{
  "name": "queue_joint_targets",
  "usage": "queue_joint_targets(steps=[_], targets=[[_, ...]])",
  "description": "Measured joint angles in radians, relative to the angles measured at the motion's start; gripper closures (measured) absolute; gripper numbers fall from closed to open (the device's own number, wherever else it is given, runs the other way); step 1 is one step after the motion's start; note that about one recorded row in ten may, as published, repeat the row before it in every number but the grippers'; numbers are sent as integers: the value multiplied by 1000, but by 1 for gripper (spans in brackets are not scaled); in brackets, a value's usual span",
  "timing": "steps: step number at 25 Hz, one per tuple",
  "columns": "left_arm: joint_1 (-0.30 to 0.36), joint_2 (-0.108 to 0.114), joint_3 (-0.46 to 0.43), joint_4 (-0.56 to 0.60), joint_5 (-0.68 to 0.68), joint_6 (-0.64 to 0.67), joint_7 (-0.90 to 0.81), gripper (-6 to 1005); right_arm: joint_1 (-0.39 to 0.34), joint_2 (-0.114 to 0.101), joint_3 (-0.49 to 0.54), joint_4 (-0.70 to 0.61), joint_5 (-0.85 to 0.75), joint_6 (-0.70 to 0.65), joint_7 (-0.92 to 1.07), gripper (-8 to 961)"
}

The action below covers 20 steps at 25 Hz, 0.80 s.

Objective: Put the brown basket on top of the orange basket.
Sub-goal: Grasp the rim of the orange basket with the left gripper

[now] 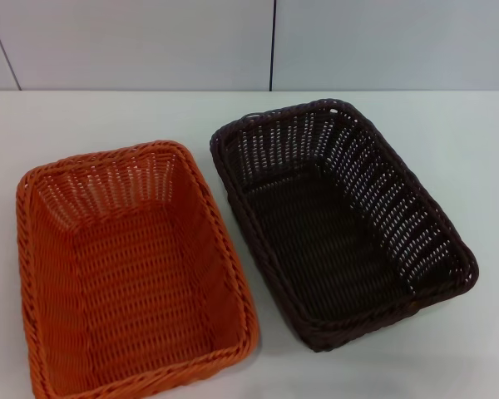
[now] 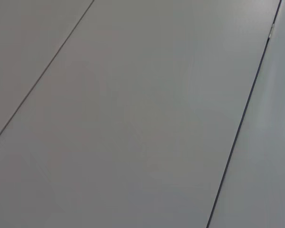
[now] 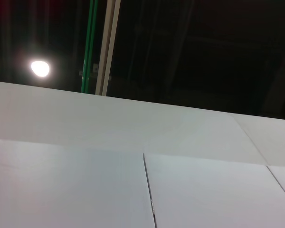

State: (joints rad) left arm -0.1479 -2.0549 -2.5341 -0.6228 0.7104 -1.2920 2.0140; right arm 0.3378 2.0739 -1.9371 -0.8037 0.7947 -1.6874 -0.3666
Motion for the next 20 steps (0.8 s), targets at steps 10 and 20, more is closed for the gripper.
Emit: queue_joint_targets(steps=[10, 20], targets=[[-4, -1, 2, 0, 0, -4, -1, 283, -5, 0, 0, -3, 0, 0, 0, 277], [6, 0, 31, -51, 25, -17, -61, 284, -8, 1, -1, -8, 0, 1, 0, 278]])
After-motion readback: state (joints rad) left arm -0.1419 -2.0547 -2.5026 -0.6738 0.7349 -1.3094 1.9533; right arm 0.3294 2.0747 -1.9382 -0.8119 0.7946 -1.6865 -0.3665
